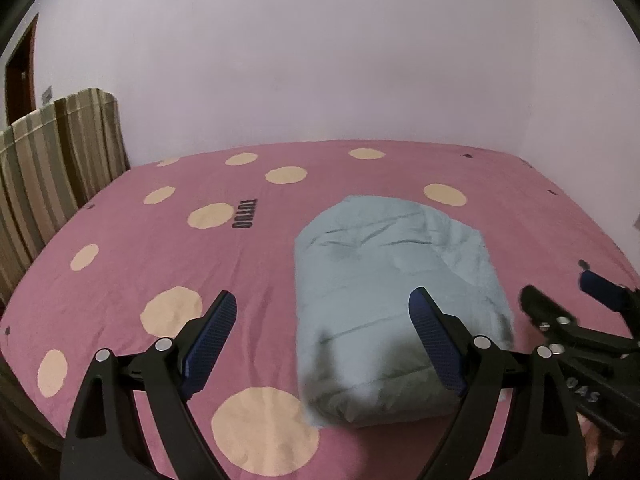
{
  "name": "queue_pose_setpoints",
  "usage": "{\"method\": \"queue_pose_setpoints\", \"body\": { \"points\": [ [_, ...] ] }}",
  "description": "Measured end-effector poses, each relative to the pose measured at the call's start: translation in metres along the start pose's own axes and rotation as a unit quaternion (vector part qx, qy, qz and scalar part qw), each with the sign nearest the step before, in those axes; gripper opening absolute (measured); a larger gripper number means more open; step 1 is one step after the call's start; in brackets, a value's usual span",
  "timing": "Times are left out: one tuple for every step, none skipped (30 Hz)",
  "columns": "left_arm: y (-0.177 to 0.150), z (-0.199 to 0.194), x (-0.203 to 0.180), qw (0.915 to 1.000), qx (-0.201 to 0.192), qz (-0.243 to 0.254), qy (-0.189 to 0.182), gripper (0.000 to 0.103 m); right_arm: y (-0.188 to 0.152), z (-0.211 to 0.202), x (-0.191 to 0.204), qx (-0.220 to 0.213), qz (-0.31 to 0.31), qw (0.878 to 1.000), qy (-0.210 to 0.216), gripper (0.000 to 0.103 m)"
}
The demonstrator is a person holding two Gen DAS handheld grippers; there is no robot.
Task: Fold large clothes
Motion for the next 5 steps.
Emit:
{"method": "queue_pose_setpoints", "body": {
  "points": [
    [0.0, 0.003, 0.002, 1.0, 0.002, -0.001, 0.002, 0.087, 0.0, 0.0, 0.0, 0.0, 0.001, 1.0, -0.003, 0.085],
    [0.0, 0.009, 0.006, 1.0, 0.009, -0.002, 0.003, 0.087, 0.0, 0.001, -0.002, 0.0, 0.002, 1.0, -0.003, 0.085],
    [0.0, 0.015, 0.011, 0.9998, 0.015, -0.007, 0.005, 0.087, 0.0, 0.003, -0.004, 0.001, 0.005, 1.0, -0.003, 0.085],
    [-0.001, 0.021, 0.019, 0.9996, 0.023, -0.015, 0.008, 0.087, 0.0, 0.007, -0.008, 0.003, 0.007, 1.0, -0.006, 0.086],
    [-0.001, 0.031, 0.031, 0.9989, 0.033, -0.03, 0.013, 0.087, 0.001, 0.012, -0.012, 0.007, 0.01, 1.0, -0.011, 0.089]
  ]
}}
Point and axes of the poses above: each gripper's, at about its wrist camera, not at the fingertips, and z roughly the way its jaws point, x to its left, y to its top, the point moved 3 cm from there along z, roughly the way its jaws point
